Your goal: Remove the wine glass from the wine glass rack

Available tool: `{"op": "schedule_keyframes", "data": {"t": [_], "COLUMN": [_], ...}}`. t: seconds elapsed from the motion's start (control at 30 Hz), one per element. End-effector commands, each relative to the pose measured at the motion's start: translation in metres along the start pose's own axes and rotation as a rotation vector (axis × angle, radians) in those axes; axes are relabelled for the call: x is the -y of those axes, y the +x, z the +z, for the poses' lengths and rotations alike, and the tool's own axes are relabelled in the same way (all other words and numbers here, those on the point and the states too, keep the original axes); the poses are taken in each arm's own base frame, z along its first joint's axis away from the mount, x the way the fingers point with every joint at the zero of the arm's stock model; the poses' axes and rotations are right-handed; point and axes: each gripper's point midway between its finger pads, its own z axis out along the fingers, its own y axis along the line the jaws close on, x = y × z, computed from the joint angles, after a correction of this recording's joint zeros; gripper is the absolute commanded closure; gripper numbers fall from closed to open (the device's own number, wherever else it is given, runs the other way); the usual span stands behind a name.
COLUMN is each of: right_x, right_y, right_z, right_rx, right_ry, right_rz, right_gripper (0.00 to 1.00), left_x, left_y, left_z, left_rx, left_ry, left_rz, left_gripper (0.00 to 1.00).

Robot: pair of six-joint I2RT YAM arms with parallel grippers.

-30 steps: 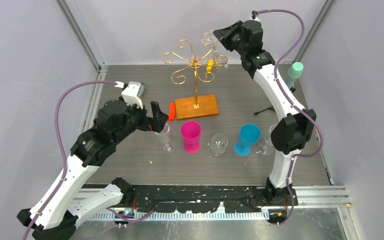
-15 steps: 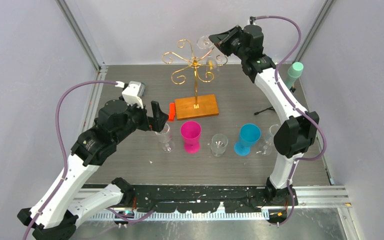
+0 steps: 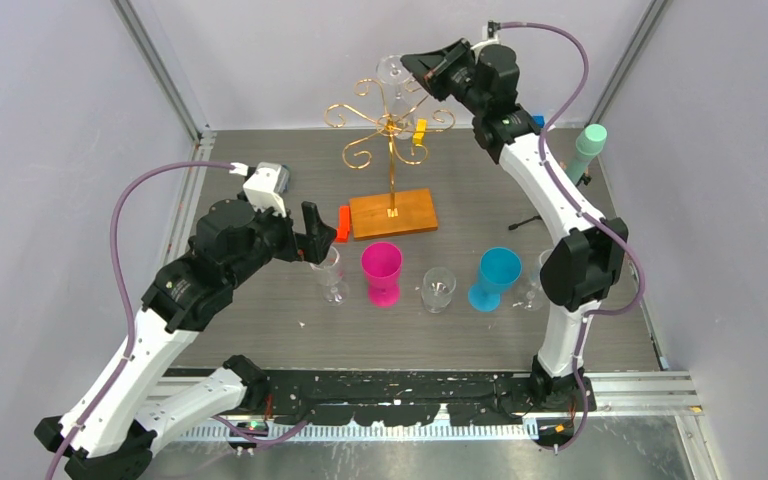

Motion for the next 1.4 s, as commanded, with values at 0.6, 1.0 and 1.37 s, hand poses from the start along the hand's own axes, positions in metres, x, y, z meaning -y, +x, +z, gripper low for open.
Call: {"op": "schedule_keyframes", "data": {"t": [0.6,1.0,1.37], "right_x": [-0.091,-0.107,-0.103], "right_y": [-0.090,-0.137,-0.099], "right_z": [-0.016,-0.105,-0.191], "right_rx": [0.361,0.506,0.400], "right_ry": [-0.314,-0.081,0.042], "right_rz": [-0.304,-0.474,-0.299], "right_gripper": [1.00,1.00,1.00], "left_x": [0.000,0.008,0.045], "left_y": [-0.009,-0.018,-0.050], "left_z": [-0.007,-0.004,0.000], "left_rx": [0.038,0.067,0.167], "left_ry": [-0.001,0.029,0.214], "left_rz": [-0.010,-0.015,0.006], "left_gripper": [0.00,0.00,0.00]}}
